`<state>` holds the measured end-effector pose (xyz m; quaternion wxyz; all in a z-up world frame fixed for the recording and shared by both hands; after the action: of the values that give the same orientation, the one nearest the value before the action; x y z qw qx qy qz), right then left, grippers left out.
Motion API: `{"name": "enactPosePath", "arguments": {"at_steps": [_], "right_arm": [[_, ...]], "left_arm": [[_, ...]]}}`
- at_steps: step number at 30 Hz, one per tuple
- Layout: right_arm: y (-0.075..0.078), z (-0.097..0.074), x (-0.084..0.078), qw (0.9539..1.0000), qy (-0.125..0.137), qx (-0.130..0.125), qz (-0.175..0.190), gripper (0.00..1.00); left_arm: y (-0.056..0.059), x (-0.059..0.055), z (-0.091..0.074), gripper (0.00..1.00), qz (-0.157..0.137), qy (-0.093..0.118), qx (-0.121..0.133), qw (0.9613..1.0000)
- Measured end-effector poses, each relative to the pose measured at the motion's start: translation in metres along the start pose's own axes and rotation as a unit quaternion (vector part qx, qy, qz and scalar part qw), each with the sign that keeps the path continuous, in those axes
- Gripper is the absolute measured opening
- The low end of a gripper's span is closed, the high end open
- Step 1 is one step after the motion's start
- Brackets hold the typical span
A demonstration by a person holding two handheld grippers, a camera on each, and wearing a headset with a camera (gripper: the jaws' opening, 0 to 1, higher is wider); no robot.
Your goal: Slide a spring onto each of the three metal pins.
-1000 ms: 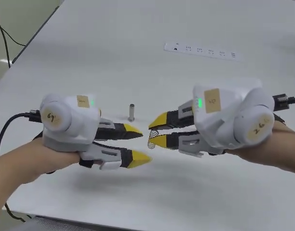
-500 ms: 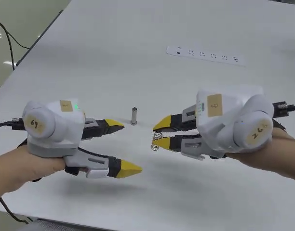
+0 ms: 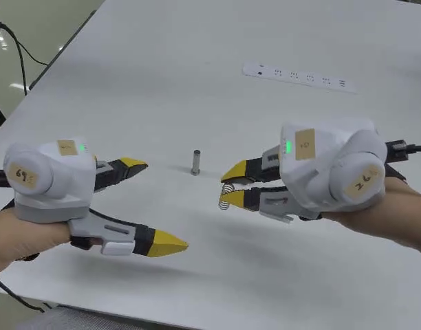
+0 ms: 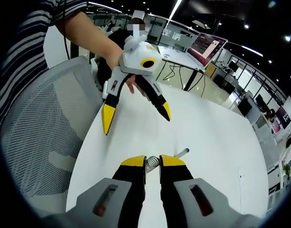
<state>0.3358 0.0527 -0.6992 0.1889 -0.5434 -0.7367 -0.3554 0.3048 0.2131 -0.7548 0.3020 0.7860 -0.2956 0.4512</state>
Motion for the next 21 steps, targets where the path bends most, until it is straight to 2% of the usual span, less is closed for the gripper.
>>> {"name": "enactPosePath", "arguments": {"at_steps": [13, 21], "right_arm": [[0.016, 0.01, 0.003, 0.9999, 0.005, -0.015, 0.001, 0.08], [0.042, 0.017, 0.004, 0.9991, 0.007, -0.04, 0.013, 0.08]], "left_arm": [[-0.006, -0.006, -0.013, 0.98, -0.012, 0.008, 0.018, 0.9997], [-0.006, -0.005, -0.014, 0.98, -0.012, 0.012, 0.022, 0.9996]]}}
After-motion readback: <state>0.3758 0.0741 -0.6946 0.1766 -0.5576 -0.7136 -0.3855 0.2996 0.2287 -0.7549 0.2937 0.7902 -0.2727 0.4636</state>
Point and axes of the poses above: the centre of the closed fingertips' face, and the gripper's own axes: z roughly forward along the fingers, y roughly to its right, x roughly out of its top, the point moved 7 cm from there along -z, roughly backward along the fingers, and after that the axes turned 2 degrees about -z, right-handed, at the moved point
